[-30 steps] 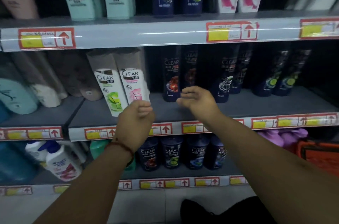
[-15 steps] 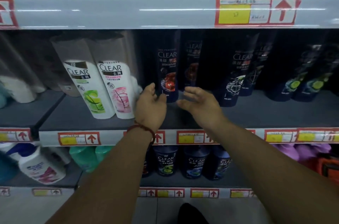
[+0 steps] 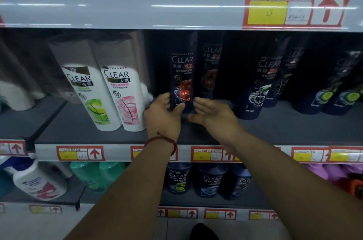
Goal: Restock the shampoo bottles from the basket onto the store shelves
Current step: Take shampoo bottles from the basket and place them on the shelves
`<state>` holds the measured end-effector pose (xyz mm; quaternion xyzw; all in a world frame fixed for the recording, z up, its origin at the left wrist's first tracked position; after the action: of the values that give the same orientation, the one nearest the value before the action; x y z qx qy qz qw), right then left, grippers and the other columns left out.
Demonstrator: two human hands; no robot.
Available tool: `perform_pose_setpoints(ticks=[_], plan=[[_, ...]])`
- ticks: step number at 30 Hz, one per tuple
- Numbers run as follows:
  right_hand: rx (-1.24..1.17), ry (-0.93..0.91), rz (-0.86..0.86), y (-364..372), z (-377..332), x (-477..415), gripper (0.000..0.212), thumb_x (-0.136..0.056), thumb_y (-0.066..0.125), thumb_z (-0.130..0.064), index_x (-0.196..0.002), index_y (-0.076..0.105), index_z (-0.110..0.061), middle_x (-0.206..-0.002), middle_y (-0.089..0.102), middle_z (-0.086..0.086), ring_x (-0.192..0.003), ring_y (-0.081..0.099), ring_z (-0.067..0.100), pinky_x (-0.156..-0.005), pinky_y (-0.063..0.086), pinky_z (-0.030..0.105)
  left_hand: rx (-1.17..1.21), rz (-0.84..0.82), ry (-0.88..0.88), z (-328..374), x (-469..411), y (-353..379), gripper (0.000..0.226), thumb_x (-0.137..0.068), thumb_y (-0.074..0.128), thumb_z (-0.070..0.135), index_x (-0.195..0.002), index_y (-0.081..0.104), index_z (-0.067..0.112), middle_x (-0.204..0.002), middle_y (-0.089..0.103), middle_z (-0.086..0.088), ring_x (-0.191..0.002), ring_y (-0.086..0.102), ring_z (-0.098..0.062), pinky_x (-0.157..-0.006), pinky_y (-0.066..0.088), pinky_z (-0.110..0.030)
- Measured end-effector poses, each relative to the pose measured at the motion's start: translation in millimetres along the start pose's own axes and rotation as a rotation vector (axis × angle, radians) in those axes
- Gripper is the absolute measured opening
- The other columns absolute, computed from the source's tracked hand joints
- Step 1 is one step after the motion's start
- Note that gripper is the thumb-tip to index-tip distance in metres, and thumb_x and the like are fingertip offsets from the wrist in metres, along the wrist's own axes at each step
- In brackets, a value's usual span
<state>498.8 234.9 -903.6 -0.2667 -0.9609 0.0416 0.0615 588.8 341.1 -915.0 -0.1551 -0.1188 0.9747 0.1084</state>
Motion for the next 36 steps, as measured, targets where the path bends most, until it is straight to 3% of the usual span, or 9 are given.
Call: perform_pose_setpoints(ticks=[4, 8, 13, 21, 24, 27, 31, 36], plan=[[-0.09, 0.031, 0.11, 1, 0, 0, 0.071, -0.084, 0.076, -0.001, -0.148, 0.046, -0.011, -0.149, 0.052, 0.002, -0.135, 0.05, 0.014, -0.113, 0.04, 0.03, 0.015, -0.007, -0.006, -1, -1, 1, 0.04, -0.083, 0.078, 0.015, -0.121, 0.067, 0.014, -0.102, 0.063, 0.014, -0.085, 0.058, 0.008, -0.085, 0.047, -0.013], [-0.25, 0.05, 0.353, -10, 1, -4, 0.07, -0.09, 0.065, 0.007, -0.152, 0.038, -0.009, -0.153, 0.045, 0.004, -0.138, 0.046, 0.017, -0.114, 0.04, 0.034, 0.013, -0.021, -0.02, -3, -3, 0, 0.043, -0.083, 0.078, 0.016, -0.123, 0.065, 0.012, -0.105, 0.064, 0.012, -0.094, 0.06, -0.001, -0.089, 0.048, -0.019], [-0.322, 0.085, 0.309, -11, 3, -10, 0.076, -0.088, 0.061, 0.013, -0.154, 0.032, -0.009, -0.158, 0.039, 0.007, -0.141, 0.042, 0.018, -0.117, 0.038, 0.038, 0.003, -0.013, -0.008, -5, -4, 1, 0.042, -0.083, 0.078, 0.018, -0.123, 0.066, 0.012, -0.105, 0.064, 0.011, -0.096, 0.061, -0.003, -0.089, 0.048, -0.019], [-0.204, 0.093, 0.264, -3, -7, -8, 0.088, -0.088, 0.07, -0.007, -0.159, 0.019, -0.012, -0.163, 0.028, 0.004, -0.147, 0.032, 0.019, -0.119, 0.031, 0.034, -0.026, 0.013, 0.012, -7, -3, 1, 0.042, -0.083, 0.078, 0.02, -0.122, 0.066, 0.013, -0.114, 0.071, 0.001, -0.098, 0.063, -0.005, -0.093, 0.052, -0.025], [-0.167, 0.105, 0.246, -2, -11, -5, 0.084, -0.09, 0.068, -0.007, -0.158, 0.02, -0.011, -0.162, 0.03, 0.003, -0.139, 0.036, 0.012, -0.107, 0.032, 0.025, -0.014, 0.005, 0.002, -7, -4, 1, 0.043, -0.083, 0.077, 0.02, -0.124, 0.066, 0.013, -0.116, 0.071, 0.0, -0.1, 0.063, -0.006, -0.095, 0.052, -0.027], [-0.162, 0.122, 0.237, -3, -15, -4, 0.078, -0.091, 0.066, -0.005, -0.156, 0.025, -0.01, -0.152, 0.039, 0.002, -0.124, 0.038, 0.008, -0.097, 0.031, 0.023, -0.007, -0.002, 0.0, -6, -3, 1, 0.042, -0.084, 0.076, 0.019, -0.124, 0.066, 0.012, -0.116, 0.07, 0.001, -0.101, 0.063, -0.006, -0.095, 0.051, -0.025], [-0.155, 0.143, 0.239, -4, -14, -6, 0.07, -0.092, 0.063, -0.003, -0.153, 0.03, -0.009, -0.108, 0.042, -0.007, -0.099, 0.043, 0.005, -0.091, 0.032, 0.024, -0.007, 0.001, -0.001, -5, -3, 1, 0.043, -0.084, 0.076, 0.019, -0.125, 0.065, 0.012, -0.116, 0.07, 0.001, -0.099, 0.062, -0.004, -0.092, 0.049, -0.021], [-0.142, 0.14, 0.242, -6, -13, -11, 0.071, -0.091, 0.063, -0.003, -0.153, 0.03, -0.009, -0.121, 0.034, -0.006, -0.112, 0.036, 0.01, -0.093, 0.032, 0.027, -0.019, 0.002, -0.012, -6, -3, 1, 0.046, -0.084, 0.077, 0.02, -0.127, 0.064, 0.012, -0.118, 0.069, 0.001, -0.1, 0.061, -0.004, -0.093, 0.049, -0.022]])
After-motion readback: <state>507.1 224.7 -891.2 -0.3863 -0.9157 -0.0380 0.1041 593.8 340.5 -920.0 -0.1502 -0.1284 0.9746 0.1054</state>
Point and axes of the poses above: each hand's wrist, its own x-axis away from the middle knuckle, its own y-axis out of the palm, z = x × y, the point moved 1 cm from there along -x, towards the middle knuckle
